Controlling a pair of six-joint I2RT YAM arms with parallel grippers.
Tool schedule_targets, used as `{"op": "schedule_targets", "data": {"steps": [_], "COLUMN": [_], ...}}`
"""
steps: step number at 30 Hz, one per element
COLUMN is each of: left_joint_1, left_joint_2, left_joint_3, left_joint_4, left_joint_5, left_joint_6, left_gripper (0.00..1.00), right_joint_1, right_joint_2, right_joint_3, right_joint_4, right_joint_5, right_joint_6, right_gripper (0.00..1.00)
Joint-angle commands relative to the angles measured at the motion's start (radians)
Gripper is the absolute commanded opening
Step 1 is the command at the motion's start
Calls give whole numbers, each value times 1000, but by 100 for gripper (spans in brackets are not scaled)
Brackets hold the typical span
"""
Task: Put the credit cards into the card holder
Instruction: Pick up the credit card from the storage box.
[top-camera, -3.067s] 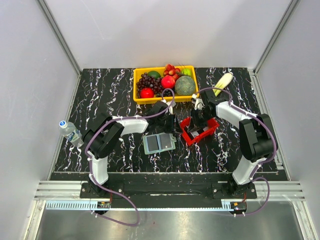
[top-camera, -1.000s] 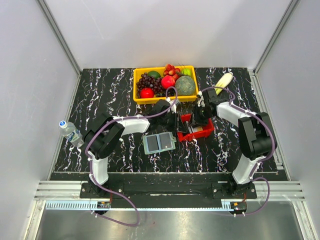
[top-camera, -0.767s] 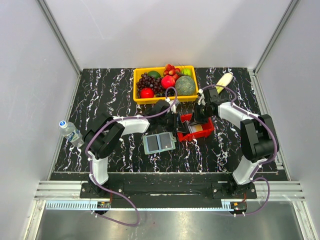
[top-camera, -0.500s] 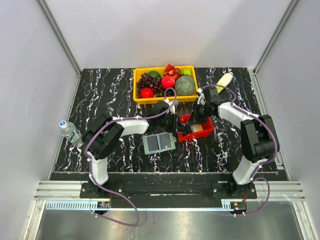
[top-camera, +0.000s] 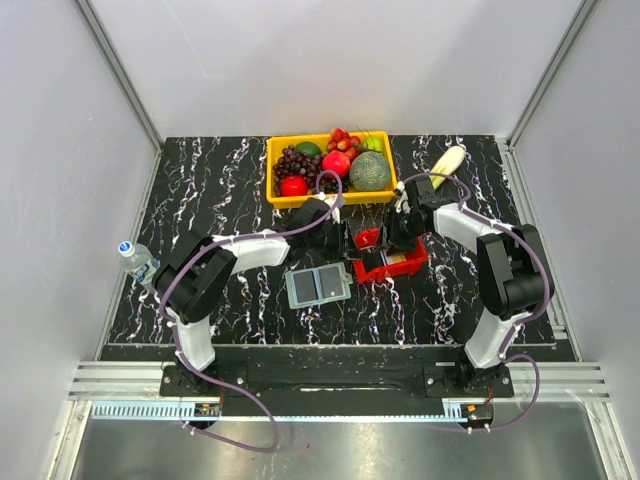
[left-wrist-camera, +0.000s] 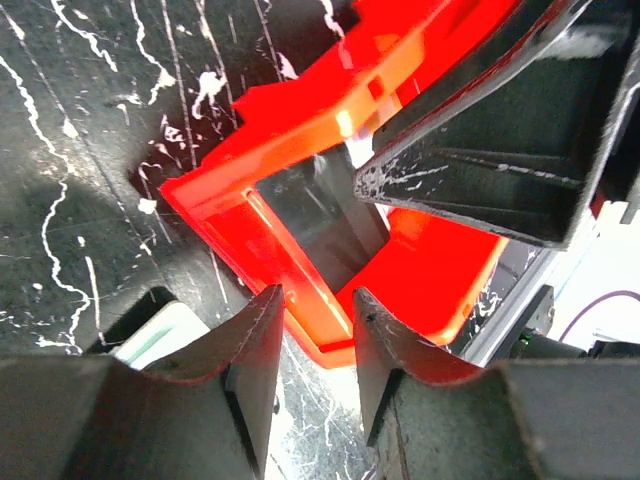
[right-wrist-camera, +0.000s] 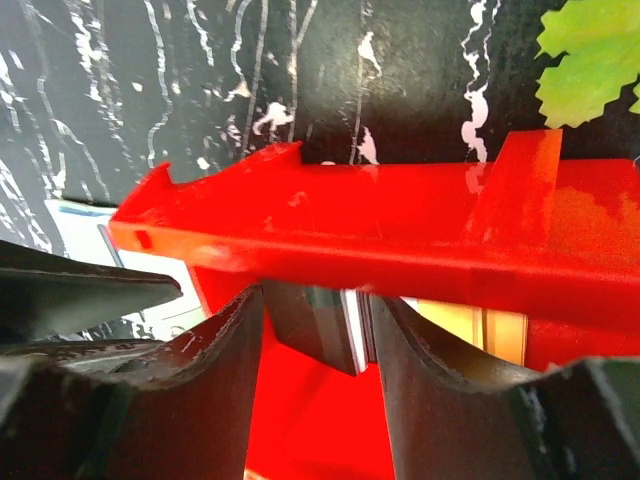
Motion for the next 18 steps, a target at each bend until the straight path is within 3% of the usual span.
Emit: {"op": "schedule_targets", "data": {"steps": [1, 6, 14, 18], "left_joint_1": [6, 6, -6, -20], "left_joint_2": [41, 64, 69, 72], "left_joint_3": [28, 18, 16, 27], "left_joint_4": [12, 30, 55, 56], "left_joint_5": [11, 37, 62, 65], "left_joint_6": [-3, -15, -19, -20], "left_gripper": [38, 38, 36, 34], "right_joint_1": [-3, -2, -2, -2], "right_joint_2": [54, 82, -1, -41], "right_joint_3": [36, 35, 16, 8], "right_joint_4": [-29, -16, 38, 49], "right_joint_5": [-31, -82, -151, -186], "right_joint_6": [-35, -39, -35, -44], "right_gripper": [54, 52, 24, 21]}}
